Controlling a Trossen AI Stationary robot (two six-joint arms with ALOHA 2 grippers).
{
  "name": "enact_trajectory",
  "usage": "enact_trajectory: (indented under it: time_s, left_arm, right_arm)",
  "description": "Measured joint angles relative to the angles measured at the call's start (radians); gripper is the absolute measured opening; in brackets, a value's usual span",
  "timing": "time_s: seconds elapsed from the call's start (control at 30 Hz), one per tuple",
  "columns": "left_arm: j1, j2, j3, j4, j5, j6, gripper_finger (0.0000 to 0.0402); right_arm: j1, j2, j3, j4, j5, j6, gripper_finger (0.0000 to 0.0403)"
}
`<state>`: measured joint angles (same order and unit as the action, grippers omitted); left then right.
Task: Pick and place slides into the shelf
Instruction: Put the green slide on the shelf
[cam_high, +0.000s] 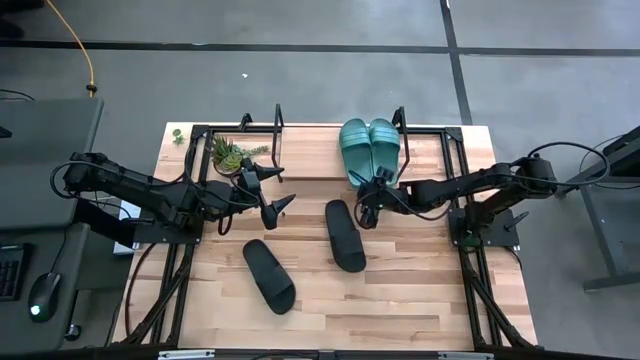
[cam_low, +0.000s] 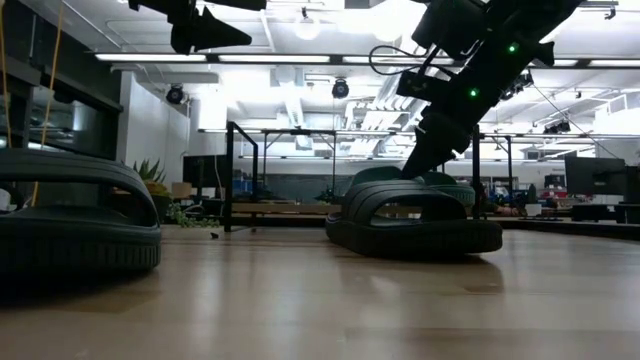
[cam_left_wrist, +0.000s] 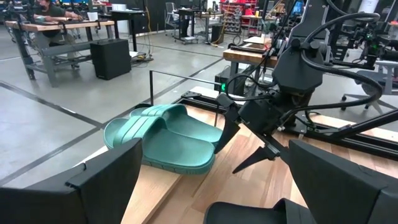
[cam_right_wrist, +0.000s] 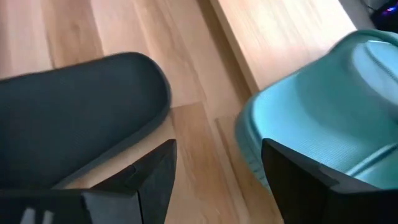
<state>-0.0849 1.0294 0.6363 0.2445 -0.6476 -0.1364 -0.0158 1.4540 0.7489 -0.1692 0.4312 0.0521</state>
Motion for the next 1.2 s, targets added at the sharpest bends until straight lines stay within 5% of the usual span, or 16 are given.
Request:
enact_trajectory:
  time_s: [0.23, 0.4, 0.73, 1.2]
  left_arm:
    - [0.000, 0.000, 0.000, 0.000, 0.000, 0.000, 0.0381]
    - [0.000, 0.000, 0.000, 0.000, 0.000, 0.000, 0.0381]
    - [0.000, 0.000, 0.000, 0.000, 0.000, 0.000, 0.0381]
    - [0.000, 0.000, 0.000, 0.000, 0.000, 0.000, 0.0381]
  right_arm:
    - [0.000, 0.000, 0.000, 0.025, -0.066, 0.000, 0.0226]
    - [-0.003, 0.000, 0.000, 0.023, 0.076, 0.023, 0.0226]
    - [-0.007, 0.026, 0.000, 0.009, 0.162, -0.001, 0.0226]
    - [-0.063, 0.143, 0.001, 0.070, 0.090, -0.027, 0.0226]
